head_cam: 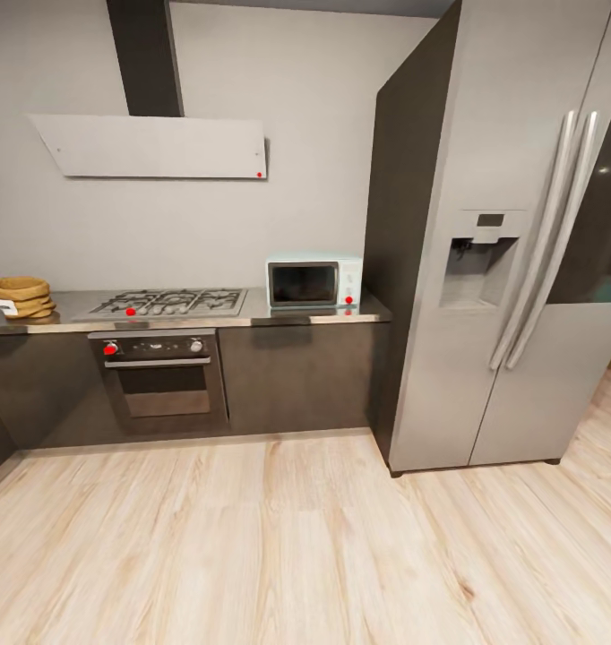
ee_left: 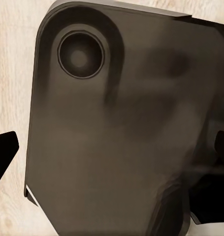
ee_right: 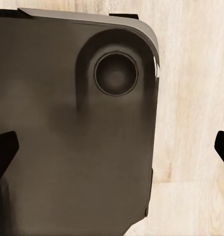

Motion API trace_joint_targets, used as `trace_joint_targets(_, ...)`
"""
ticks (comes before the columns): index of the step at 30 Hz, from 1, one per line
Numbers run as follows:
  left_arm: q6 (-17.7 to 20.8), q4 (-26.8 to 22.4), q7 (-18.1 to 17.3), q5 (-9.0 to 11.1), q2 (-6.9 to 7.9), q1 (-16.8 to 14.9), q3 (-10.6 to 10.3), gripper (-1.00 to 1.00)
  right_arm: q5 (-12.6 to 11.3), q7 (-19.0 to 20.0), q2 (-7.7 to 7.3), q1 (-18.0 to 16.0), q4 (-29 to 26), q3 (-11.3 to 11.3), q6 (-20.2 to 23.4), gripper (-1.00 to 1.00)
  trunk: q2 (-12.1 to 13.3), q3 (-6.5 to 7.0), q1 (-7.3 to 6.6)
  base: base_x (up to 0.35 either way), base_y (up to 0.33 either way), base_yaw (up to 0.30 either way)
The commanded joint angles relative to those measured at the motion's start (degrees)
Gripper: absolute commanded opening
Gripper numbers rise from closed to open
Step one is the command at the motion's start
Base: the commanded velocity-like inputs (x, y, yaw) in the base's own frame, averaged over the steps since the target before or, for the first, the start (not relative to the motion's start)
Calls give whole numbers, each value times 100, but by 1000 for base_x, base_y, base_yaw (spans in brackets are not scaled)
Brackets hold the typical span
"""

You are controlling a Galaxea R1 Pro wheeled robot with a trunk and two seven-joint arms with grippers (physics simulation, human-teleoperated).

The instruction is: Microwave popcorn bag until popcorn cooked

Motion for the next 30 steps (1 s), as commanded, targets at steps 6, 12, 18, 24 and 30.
trace_joint_targets(6,-2,-5,-33,37,-1,0,1,100,14,1,1,-3,5,2,-18,100,-3,-5,0,0,0,0)
trace_joint_targets(12,5,-5,-41,35,-1,0,-7,100,9,3,1,-3,5,-4,-17,100,-3,-5,0,119,0,0)
trace_joint_targets(18,-1,-5,-41,35,-1,0,-8,100,-5,1,14,-3,5,-4,-17,100,-3,-5,0,309,0,0)
trace_joint_targets(24,0,-5,-41,35,-1,0,-8,100,-9,1,15,-3,5,-4,-17,100,-3,-5,0,321,0,0)
trace_joint_targets(30,-2,-5,-41,35,-1,0,-6,100,-9,1,9,-3,5,-4,-17,100,-3,-5,0,301,0,72)
